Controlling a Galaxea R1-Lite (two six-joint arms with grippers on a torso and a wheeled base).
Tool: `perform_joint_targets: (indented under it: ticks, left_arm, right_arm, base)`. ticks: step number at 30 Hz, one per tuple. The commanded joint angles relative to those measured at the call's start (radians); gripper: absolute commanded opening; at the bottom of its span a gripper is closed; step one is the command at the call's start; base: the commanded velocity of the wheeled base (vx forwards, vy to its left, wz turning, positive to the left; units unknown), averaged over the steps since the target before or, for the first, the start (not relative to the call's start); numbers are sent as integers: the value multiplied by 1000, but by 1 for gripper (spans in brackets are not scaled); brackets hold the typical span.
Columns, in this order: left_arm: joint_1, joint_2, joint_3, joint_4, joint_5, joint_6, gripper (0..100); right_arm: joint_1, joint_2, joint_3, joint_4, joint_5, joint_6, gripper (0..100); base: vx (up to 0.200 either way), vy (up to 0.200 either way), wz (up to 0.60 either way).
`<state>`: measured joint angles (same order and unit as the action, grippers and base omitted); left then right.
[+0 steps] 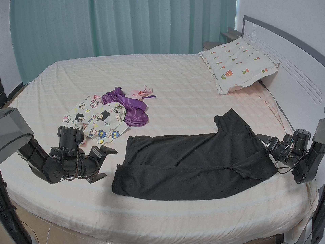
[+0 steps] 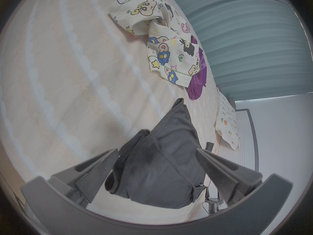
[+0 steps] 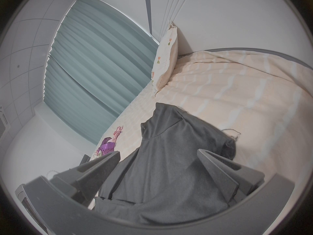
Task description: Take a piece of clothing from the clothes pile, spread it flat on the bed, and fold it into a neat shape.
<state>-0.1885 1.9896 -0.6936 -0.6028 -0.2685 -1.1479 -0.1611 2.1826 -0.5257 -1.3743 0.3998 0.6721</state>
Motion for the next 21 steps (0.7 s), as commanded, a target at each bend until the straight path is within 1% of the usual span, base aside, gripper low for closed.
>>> perform_joint_targets:
  ticks: [1, 12, 21]
  left_arm:
    - [0, 0, 2, 0, 2, 2, 100]
    - [-2, 2, 3, 0, 2, -6, 100]
    - [-16, -3, 5, 1, 5, -7, 100]
  right_arm:
    - [0, 2, 0, 0, 1, 0, 100]
    - [0, 2, 1, 0, 1, 0, 100]
    - [0, 2, 1, 1, 1, 0, 100]
  base:
    - [0, 0, 0]
    - [0, 0, 0]
    - [0, -200, 0]
